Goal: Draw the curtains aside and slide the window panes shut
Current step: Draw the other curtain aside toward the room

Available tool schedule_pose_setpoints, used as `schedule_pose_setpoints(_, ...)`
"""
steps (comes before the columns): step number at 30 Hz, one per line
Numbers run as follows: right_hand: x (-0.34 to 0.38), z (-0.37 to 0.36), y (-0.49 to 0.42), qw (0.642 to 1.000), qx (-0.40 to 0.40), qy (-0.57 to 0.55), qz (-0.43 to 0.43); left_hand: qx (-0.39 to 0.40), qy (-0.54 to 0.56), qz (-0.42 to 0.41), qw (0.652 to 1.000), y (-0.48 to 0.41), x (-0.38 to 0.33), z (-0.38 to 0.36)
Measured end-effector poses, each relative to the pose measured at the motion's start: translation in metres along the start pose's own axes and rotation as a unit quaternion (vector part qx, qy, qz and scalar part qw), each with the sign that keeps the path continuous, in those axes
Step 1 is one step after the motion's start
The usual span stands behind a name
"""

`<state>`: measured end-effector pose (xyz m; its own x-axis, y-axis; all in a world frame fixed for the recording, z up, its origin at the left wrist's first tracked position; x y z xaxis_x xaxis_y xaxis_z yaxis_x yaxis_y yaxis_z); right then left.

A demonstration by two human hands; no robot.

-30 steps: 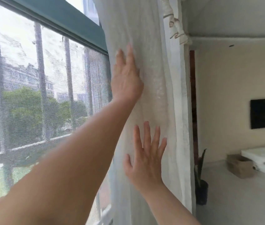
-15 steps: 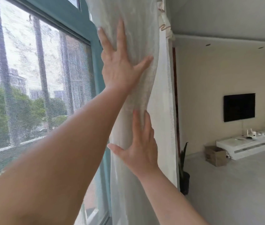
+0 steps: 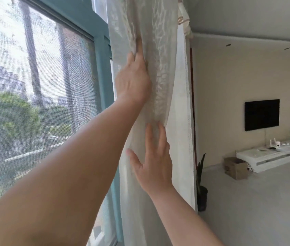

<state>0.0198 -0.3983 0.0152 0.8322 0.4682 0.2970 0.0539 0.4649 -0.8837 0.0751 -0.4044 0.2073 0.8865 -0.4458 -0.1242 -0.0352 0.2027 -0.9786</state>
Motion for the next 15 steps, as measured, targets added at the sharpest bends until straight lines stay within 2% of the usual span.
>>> schedule_pose_setpoints(5, -0.016, -0.022, -0.017, 0.999, 0.006, 0.035, -0.002, 0.011, -0.011, 0.005, 1.0, -0.007, 0.0, -0.027)
schedule_pose_setpoints(15, -0.096, -0.095, -0.041, 0.993, 0.109, 0.041, 0.017, 0.073, -0.055, 0.029, 0.995, 0.006, 0.029, -0.128)
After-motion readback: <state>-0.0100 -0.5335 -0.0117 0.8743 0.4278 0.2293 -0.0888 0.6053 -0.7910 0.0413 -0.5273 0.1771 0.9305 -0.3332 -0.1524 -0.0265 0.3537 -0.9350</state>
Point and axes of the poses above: each hand's wrist, its own y-axis away from the middle knuckle, its own z-axis out of the back of the hand, x = y × z, the point moved 7 cm from there along -y, towards the middle knuckle, and after that the axes turned 10 degrees about y, right-handed, at the moved point
